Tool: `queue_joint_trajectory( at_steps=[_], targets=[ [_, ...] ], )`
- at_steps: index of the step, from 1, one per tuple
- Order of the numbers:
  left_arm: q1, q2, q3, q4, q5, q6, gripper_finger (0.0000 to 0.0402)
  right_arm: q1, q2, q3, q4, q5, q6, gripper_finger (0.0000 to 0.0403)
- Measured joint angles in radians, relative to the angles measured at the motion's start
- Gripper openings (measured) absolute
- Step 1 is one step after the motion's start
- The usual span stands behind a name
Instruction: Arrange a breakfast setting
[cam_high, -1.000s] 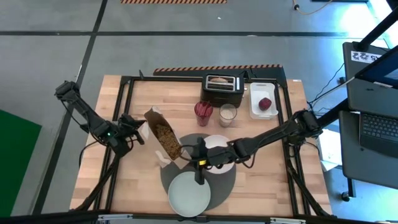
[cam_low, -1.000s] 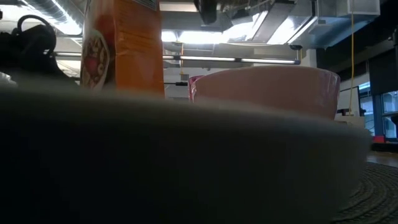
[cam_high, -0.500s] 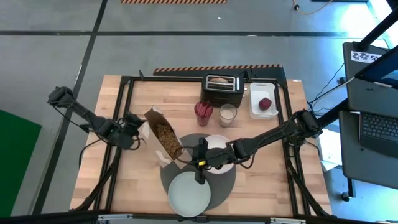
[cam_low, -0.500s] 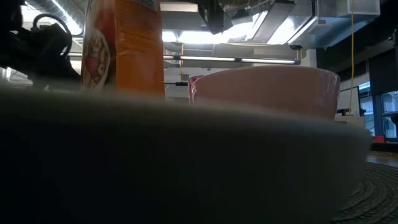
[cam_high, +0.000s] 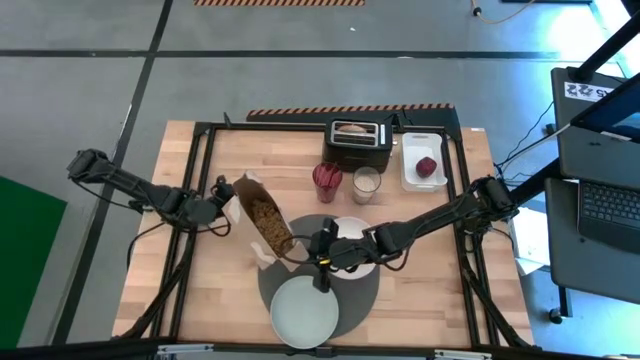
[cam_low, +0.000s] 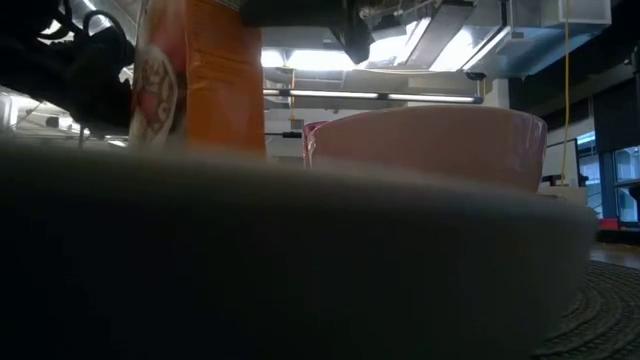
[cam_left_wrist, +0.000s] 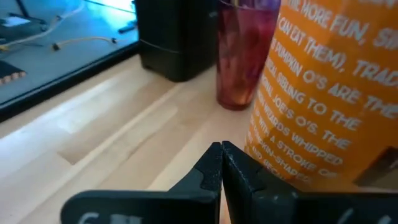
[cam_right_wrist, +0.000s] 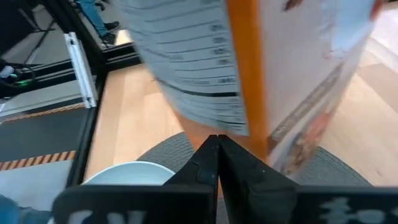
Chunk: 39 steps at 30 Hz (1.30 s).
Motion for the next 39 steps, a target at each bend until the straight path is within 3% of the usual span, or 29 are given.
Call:
queue_joint_trajectory(
  at_steps=[11, 18, 39],
  targets=[
    [0.007, 0.000, 0.000, -0.011, 0.068, -0.004, 0.0000, -0.051, -0.002, 0.000, 0.001, -0.017, -0.059, 0.0011],
    [-0.001, -0.001, 0.002, -0.148, 0.126, -0.100, 0.0000, -0.069, -0.002, 0.000, 0.006, -0.009, -0.119, 0.0004],
    [-0.097, -0.002, 0.002, -0.156, 0.139, -0.160, 0.0000, -0.139, -0.004, 0.000, -0.053, 0.090, -0.210, 0.0009]
  ],
)
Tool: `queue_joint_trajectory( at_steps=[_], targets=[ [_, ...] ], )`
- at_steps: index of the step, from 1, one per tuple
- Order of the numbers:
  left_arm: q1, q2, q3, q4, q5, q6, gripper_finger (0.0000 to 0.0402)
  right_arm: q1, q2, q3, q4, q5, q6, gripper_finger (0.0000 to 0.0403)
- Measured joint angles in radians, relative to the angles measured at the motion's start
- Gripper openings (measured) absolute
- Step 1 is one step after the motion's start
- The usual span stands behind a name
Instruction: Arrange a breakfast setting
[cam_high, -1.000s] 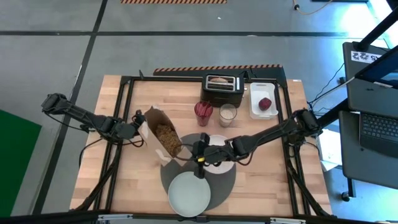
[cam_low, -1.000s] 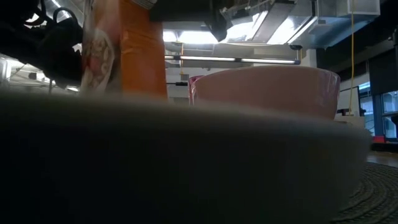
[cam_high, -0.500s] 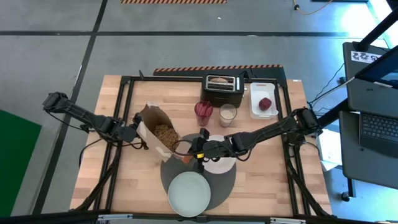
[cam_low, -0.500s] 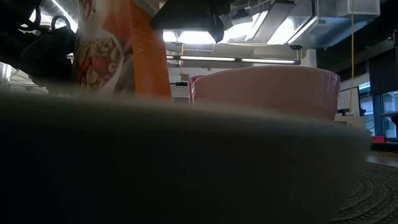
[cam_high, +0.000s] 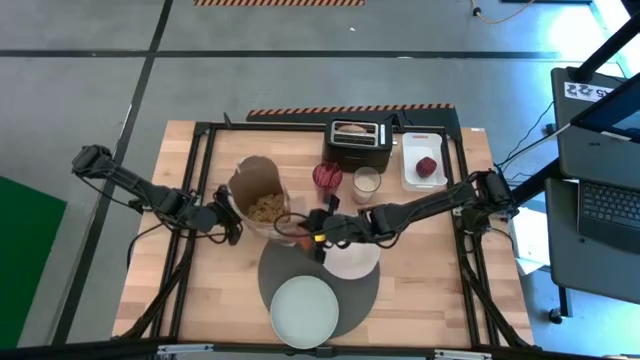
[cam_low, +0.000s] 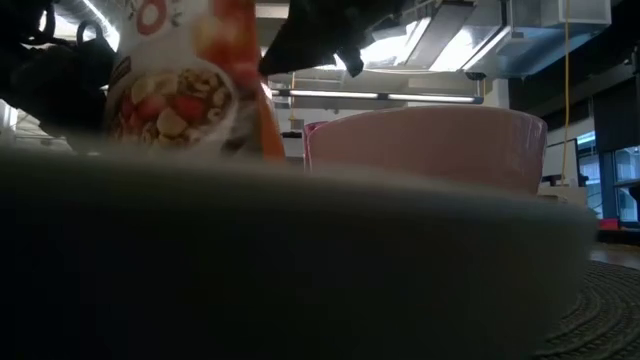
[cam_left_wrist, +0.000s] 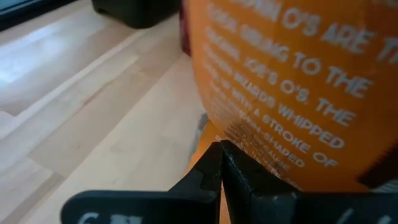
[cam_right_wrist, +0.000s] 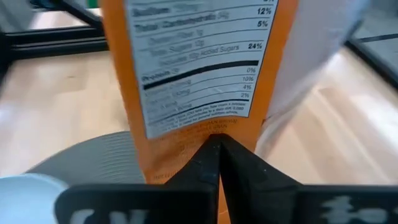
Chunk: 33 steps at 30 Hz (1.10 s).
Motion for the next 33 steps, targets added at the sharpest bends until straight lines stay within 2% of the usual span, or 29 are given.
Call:
queue_joint_trajectory(
  at_steps=[12, 18, 24, 33],
  targets=[
    [-0.068, 0.000, 0.000, 0.022, 0.023, -0.057, 0.0000, -0.023, 0.003, 0.000, -0.037, 0.110, -0.025, 0.0015],
    [-0.113, 0.001, -0.002, 0.061, 0.025, -0.062, 0.0000, -0.047, 0.004, -0.001, -0.040, 0.122, -0.028, 0.0004],
    [-0.142, 0.001, -0.002, 0.067, 0.014, -0.083, 0.0000, -0.046, 0.004, -0.001, -0.060, 0.136, -0.032, 0.0016],
    [-0.171, 0.000, -0.001, 0.024, 0.011, -0.083, 0.0000, -0.045, 0.004, -0.001, -0.099, 0.153, -0.044, 0.0007]
  ],
)
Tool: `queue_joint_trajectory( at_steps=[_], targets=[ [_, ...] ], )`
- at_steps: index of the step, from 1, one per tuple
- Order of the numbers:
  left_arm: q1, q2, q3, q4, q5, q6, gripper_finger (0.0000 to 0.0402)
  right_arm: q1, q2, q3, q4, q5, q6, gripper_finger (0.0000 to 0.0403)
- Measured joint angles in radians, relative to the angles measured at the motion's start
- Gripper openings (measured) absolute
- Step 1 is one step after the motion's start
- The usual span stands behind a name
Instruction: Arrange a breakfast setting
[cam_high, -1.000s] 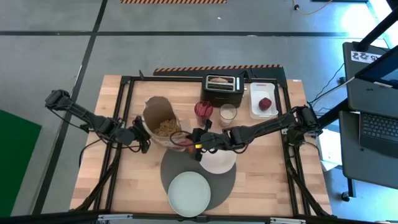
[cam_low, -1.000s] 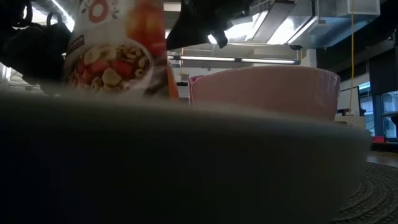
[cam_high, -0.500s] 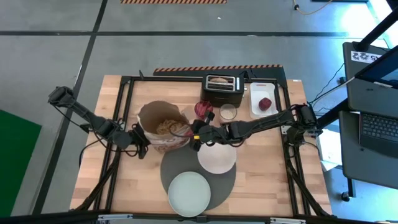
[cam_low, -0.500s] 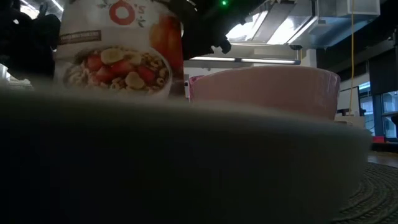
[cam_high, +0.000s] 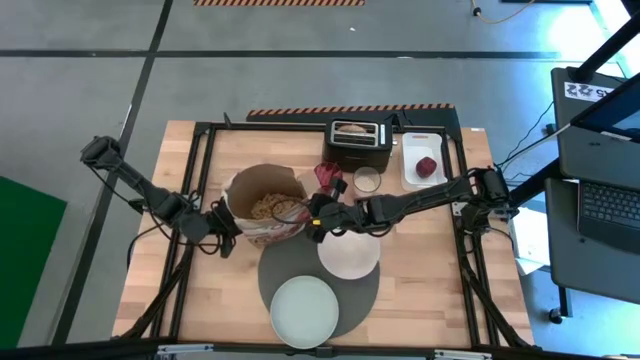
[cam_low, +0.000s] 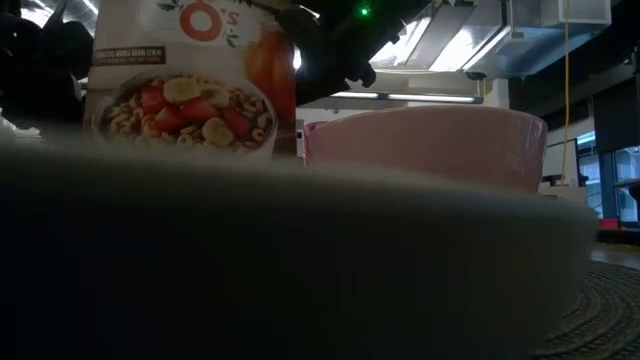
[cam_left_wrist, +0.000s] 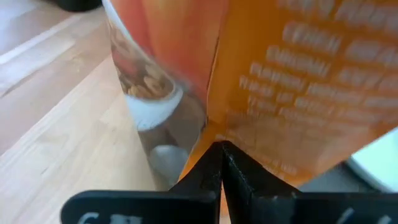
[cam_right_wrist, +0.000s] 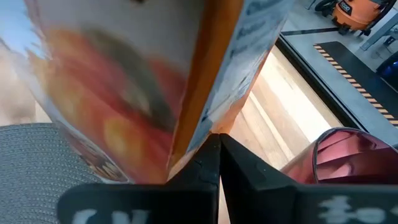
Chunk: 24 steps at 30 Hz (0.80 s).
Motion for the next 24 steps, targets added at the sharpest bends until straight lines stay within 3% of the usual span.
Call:
queue_joint_trajectory(
  at_steps=[5, 12, 24],
  targets=[
    [-0.015, 0.000, 0.003, -0.029, 0.013, -0.013, 0.0000, 0.001, 0.000, 0.000, -0.004, 0.005, 0.000, 0.0016],
    [-0.016, 0.000, 0.086, -0.312, 0.001, -0.123, 0.0000, 0.001, 0.000, 0.000, -0.013, 0.024, 0.001, 0.0005],
    [-0.054, 0.000, 0.106, -0.372, 0.019, -0.151, 0.0000, 0.002, -0.058, 0.000, -0.194, 0.174, 0.028, 0.0008]
  ],
)
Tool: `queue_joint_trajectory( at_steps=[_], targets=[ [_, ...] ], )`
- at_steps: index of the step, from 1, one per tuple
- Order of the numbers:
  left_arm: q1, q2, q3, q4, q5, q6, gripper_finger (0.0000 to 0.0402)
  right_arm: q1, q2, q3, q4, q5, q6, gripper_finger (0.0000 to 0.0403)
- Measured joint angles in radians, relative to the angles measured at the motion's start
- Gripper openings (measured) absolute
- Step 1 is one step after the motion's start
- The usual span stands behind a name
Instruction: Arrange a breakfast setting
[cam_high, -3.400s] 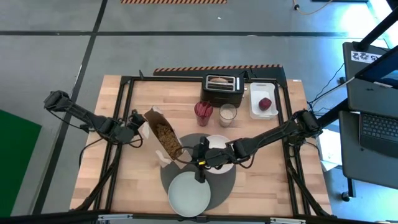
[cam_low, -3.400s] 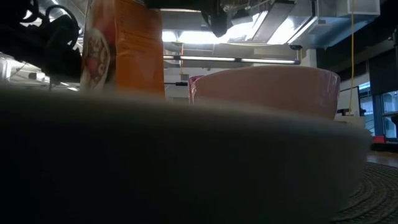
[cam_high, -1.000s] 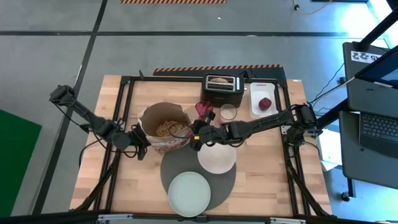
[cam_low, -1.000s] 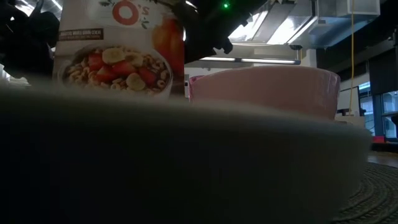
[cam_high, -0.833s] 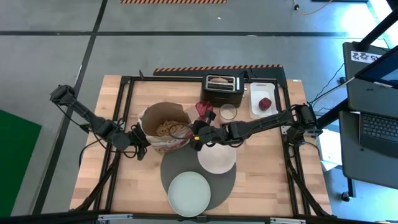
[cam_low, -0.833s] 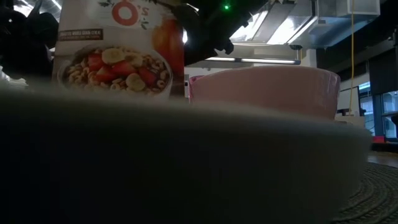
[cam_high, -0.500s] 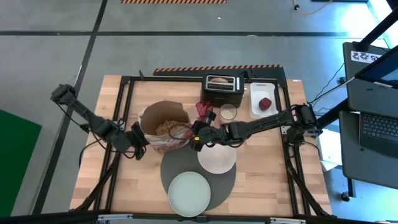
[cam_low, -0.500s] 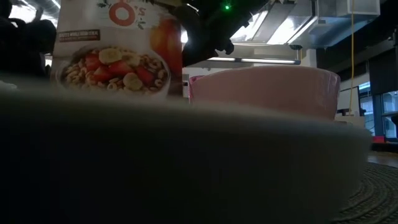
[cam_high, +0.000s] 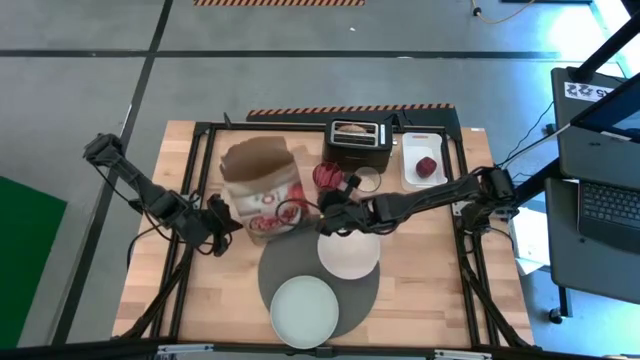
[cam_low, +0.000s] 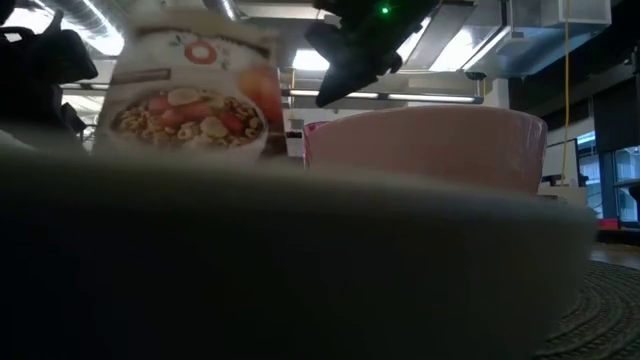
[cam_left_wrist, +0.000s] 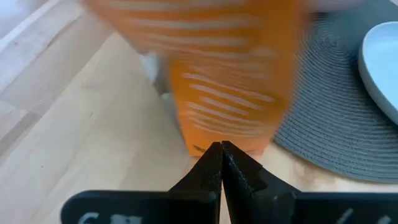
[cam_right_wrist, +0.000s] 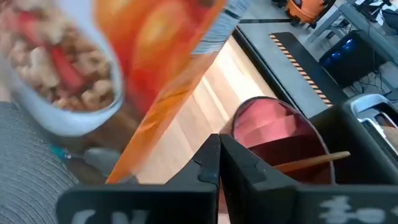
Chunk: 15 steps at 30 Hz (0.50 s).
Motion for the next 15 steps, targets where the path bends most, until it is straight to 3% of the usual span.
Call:
queue_joint_trajectory(
  at_steps=[7, 15],
  targets=[
    [-0.014, 0.000, 0.000, -0.007, -0.058, 0.042, 0.0000, 0.001, -0.008, 0.000, -0.017, 0.002, 0.006, 0.0004],
    [-0.015, 0.000, 0.000, -0.049, -0.058, -0.032, 0.0000, 0.000, -0.008, 0.000, -0.015, 0.042, 0.028, 0.0004]
  ],
)
